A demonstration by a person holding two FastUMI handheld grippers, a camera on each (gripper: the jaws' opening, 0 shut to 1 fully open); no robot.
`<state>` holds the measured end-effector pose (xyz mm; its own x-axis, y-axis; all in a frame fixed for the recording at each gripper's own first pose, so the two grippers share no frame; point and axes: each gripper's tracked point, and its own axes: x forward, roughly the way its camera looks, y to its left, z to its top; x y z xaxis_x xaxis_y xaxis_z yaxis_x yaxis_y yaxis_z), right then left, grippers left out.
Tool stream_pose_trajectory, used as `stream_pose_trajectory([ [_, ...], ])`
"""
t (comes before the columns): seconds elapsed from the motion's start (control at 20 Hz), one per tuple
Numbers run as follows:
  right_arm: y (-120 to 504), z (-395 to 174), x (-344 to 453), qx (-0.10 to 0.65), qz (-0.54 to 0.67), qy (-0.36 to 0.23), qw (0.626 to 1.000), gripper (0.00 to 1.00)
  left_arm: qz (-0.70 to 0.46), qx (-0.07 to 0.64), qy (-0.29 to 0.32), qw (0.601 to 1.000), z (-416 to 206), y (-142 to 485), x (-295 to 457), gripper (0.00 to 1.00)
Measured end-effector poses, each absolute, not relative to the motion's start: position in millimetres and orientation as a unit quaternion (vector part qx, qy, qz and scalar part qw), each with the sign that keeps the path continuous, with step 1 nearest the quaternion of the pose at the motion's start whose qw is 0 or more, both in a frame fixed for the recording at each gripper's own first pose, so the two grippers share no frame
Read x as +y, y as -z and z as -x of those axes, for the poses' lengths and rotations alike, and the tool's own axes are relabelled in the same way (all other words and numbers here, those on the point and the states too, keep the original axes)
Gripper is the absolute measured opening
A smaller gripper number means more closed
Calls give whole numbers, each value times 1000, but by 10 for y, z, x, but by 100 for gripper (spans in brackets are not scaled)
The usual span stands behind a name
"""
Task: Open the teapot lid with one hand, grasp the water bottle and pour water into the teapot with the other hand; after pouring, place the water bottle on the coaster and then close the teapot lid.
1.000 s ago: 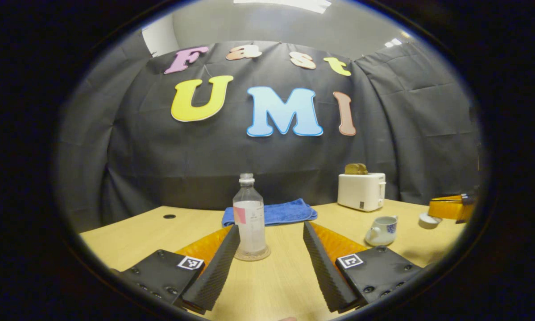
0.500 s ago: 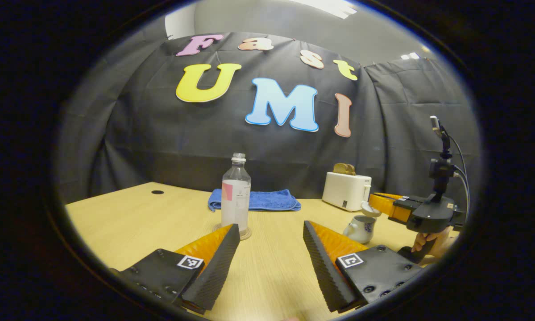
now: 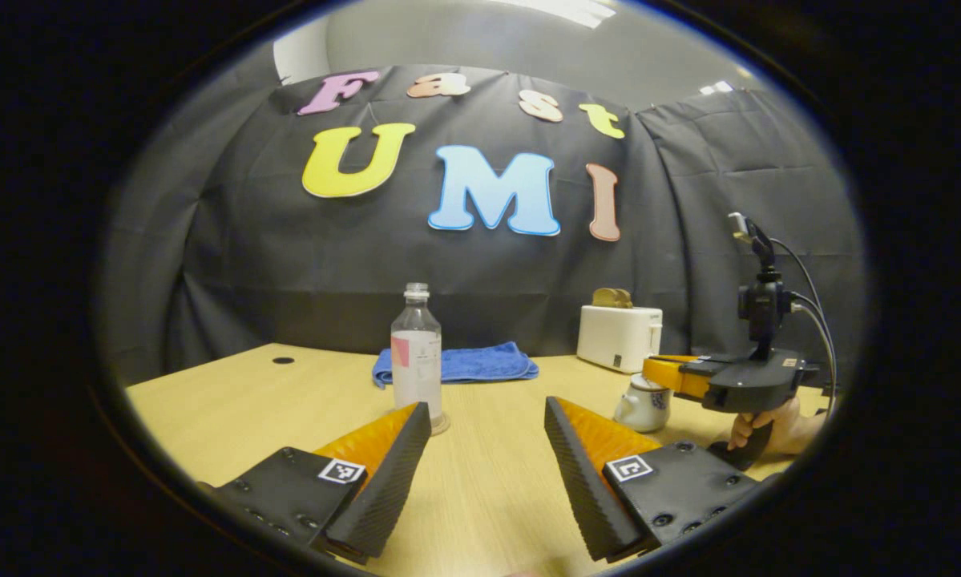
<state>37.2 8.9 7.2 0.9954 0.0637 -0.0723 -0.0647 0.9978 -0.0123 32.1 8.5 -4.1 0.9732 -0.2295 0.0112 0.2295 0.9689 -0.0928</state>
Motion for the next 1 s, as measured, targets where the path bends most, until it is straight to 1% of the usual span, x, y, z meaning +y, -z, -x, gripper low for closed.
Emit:
stream_pose_trajectory([
  [0.1,-53,-357,94,45,9,-30,998,1,41,-3,116,992,-320,30,68,99],
  [0.15,-58,-352,111,44,12,-33,998,9,38,-4,114,993,-313,6,73,99],
  [0.2,-74,-333,109,43,15,-33,998,10,36,-6,112,993,-298,-4,84,99],
  [0.3,-159,-288,81,32,19,-28,999,17,32,-4,108,994,-280,6,107,98],
  [0.35,-248,-224,74,22,18,-26,999,28,31,-3,106,994,-285,17,103,98],
  [0.4,-325,-118,77,15,14,-27,999,28,31,0,103,994,-266,30,109,98],
  [0.45,-378,41,110,8,10,-30,999,40,32,1,101,994,-246,45,105,98],
  [0.6,-306,604,246,14,-22,-41,999,57,39,1,86,996,-153,48,50,98],
  [0.65,-221,756,278,22,-24,-39,999,77,39,2,84,996,-121,72,-6,98],
  [0.7,-174,880,265,25,-18,-28,999,81,37,6,84,996,-89,84,-84,98],
  [0.75,-184,988,258,20,-10,-19,1000,82,30,1,84,996,-60,69,-150,98],
  [0.8,-212,1083,273,12,-2,-11,1000,82,21,-3,88,996,-1,39,-240,98],
  [0.9,-240,1173,347,6,-2,-16,1000,82,6,-5,92,996,68,40,-357,98],
  [1.0,-290,1205,387,-4,-5,-17,1000,82,0,-13,81,997,153,-17,-376,98],
])
